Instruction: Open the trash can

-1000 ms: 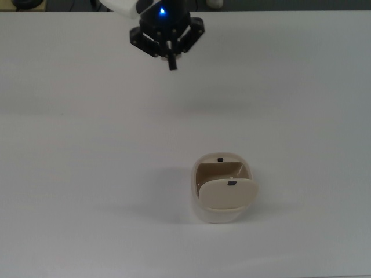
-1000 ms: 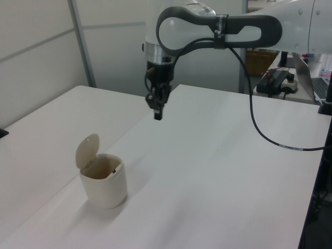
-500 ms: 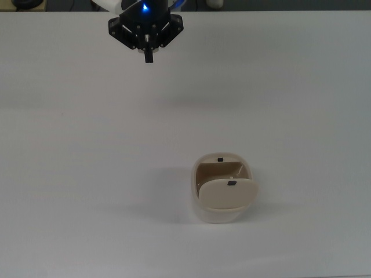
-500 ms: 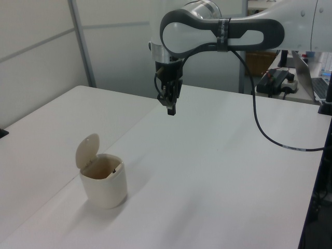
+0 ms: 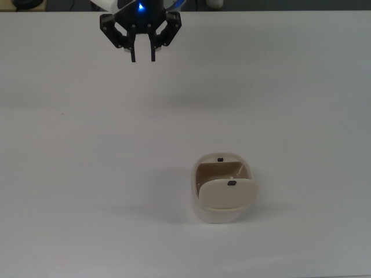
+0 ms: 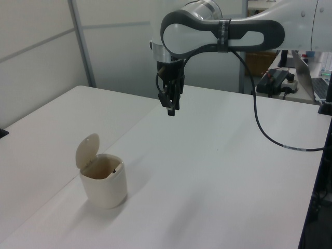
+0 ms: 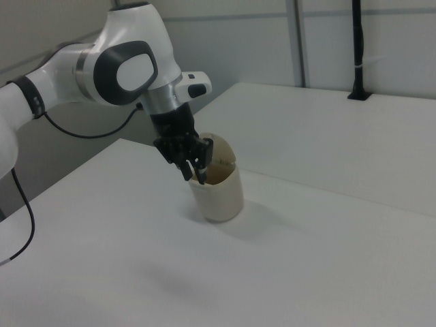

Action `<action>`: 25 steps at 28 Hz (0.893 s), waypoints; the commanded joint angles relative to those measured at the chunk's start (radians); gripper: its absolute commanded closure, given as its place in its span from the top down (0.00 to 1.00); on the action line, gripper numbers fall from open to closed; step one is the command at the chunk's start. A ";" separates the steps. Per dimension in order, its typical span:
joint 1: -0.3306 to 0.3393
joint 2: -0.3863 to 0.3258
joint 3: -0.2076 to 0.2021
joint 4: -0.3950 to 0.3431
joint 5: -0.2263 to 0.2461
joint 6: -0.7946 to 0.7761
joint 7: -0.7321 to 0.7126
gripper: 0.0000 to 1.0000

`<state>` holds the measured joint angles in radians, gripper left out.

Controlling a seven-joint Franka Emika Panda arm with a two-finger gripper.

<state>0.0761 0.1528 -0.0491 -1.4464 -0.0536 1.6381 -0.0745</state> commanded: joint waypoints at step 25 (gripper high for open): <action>0.007 -0.029 -0.008 -0.025 -0.008 -0.060 0.004 1.00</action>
<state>0.0762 0.1519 -0.0491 -1.4464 -0.0583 1.5988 -0.0744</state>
